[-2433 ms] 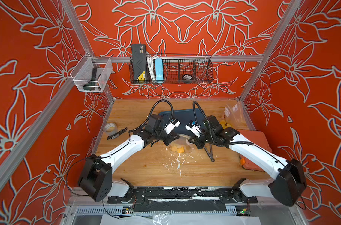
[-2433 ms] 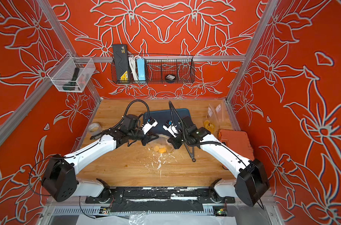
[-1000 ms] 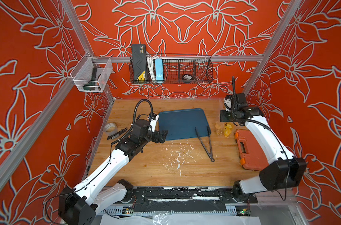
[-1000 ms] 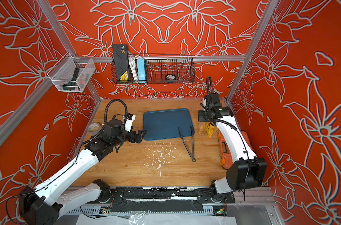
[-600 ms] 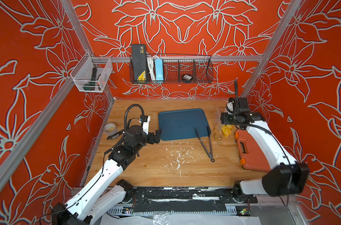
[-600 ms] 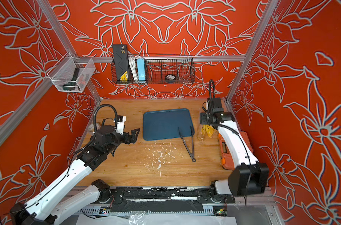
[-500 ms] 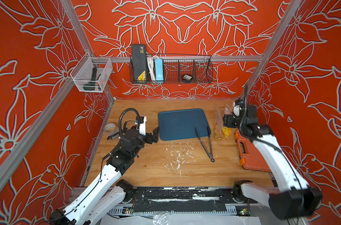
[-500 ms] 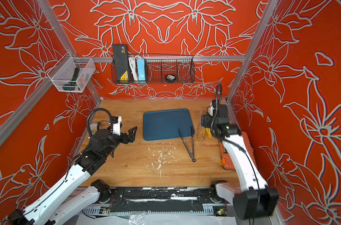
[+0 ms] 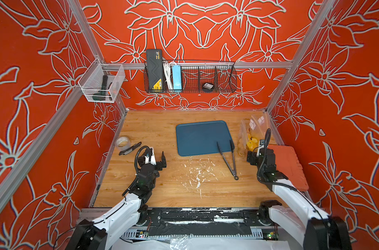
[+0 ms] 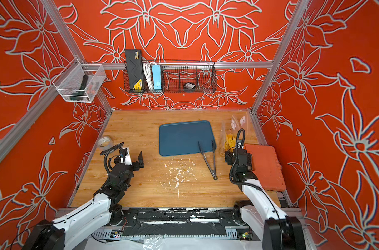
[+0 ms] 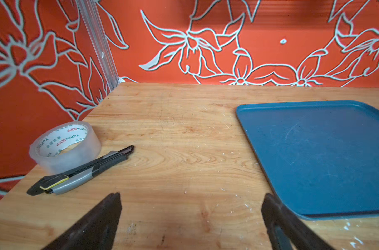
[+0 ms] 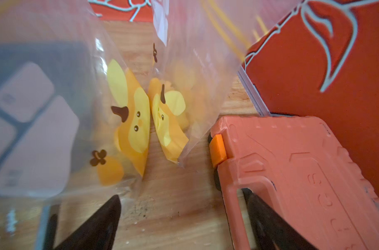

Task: Put the cookies into a resealable bag to prevent moisture
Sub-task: Reset both arms

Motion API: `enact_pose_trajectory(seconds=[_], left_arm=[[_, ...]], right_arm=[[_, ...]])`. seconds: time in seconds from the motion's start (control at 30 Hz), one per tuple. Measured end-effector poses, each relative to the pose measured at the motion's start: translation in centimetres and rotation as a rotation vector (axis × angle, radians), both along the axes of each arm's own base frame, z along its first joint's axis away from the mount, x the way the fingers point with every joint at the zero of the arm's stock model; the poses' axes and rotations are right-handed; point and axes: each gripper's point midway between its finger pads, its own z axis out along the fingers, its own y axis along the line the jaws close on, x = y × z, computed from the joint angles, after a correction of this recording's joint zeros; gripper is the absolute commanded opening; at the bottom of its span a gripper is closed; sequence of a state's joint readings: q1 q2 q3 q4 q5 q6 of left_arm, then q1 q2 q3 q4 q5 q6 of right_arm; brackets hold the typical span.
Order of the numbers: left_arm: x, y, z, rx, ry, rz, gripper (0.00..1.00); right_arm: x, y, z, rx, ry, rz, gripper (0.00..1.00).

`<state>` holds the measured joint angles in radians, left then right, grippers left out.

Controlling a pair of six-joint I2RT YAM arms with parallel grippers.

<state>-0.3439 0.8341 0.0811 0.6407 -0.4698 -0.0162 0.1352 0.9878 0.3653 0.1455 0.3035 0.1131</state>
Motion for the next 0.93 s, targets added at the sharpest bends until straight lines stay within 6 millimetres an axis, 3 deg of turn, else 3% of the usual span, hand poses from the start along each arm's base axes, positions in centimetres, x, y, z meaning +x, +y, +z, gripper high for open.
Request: enact_pose_trajectory(seconds=[0.2,0.3,0.47,0.67,0.93], left_arm=[[1.0,1.1,-2.4,0.045,0.020,0.021,0.99],[1.6,1.1,-3.4,0.062,0.036,-0.014,0.99],[2.8,2.5,-5.1,0.034,0.063,0.000,0.99],[4.7,3.0,-3.1,-0.020,0.003,-0.016,0.99],[4.8,2.4,-3.3,-0.037,0.007,-0.046,0.99]], right_arm=[[3.3,-0.1,-2.1,-0.057,-0.013,0.014,0.98],[4.3,-1.0,-3.1,-0.046,-0.022,-0.003,0.98],[5.1,-1.4,-3.1,-0.016,-0.077,0.014,0.99],[5.6,-0.6,-2.3,0.000,-0.130,0.057,0.98],[5.9,-0.3,-1.8,0.003,-0.150,0.072,0.98]])
